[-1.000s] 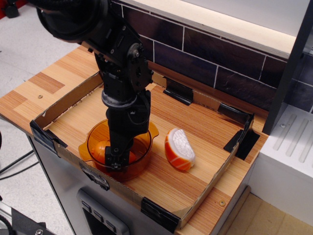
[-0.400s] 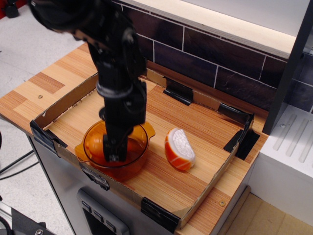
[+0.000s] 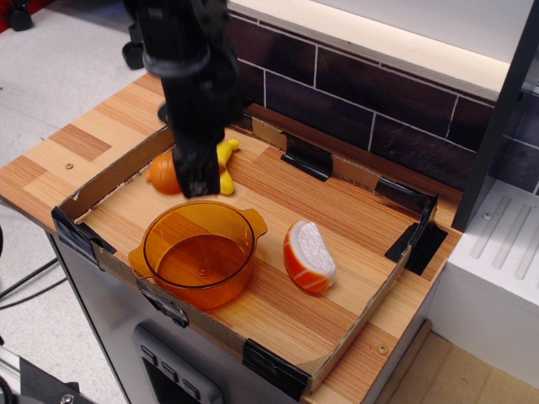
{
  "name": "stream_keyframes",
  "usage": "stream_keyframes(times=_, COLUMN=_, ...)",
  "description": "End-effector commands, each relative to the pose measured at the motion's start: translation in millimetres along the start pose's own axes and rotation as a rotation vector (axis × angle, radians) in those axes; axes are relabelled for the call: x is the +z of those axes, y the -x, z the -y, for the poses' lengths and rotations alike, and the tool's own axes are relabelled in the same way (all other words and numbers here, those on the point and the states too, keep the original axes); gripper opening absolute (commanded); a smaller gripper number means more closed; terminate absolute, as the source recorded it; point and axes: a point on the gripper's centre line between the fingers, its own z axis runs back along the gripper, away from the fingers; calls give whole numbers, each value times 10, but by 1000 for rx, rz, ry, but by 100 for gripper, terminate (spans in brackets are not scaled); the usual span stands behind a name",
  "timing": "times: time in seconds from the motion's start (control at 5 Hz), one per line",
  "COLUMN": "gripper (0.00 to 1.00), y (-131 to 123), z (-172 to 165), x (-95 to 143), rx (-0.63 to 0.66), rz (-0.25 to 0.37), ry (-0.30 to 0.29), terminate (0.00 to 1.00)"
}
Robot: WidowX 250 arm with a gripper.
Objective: Take carrot out of pot
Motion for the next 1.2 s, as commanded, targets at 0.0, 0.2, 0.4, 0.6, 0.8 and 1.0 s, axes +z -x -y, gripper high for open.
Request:
stream_keyframes(times=0.0, gripper=0, y=-223, z=-335, x=27, rx=58, rz=29, ry=-49, terminate=0)
stream_keyframes(times=0.2, gripper=0, y=-411, z=-438, x=-154, rx=77, rz=22, ry=-81, terminate=0)
stream_keyframes(times=0.4, gripper=0, y=-506, z=-491, x=-320, rx=77, rz=6, ry=-109, terminate=0)
stream_keyframes(times=0.6, gripper=0, y=-562, z=-511, x=-466, rx=69, rz=-14, ry=-121, terminate=0)
stream_keyframes(times=0.8, gripper=0, y=-624, z=-521, x=-614, rx=68, rz=-40, ry=-123, terminate=0)
stream_keyframes(times=1.0, gripper=0, y=-644, z=-514, x=-667, rx=80, rz=-34, ry=-109, terminate=0)
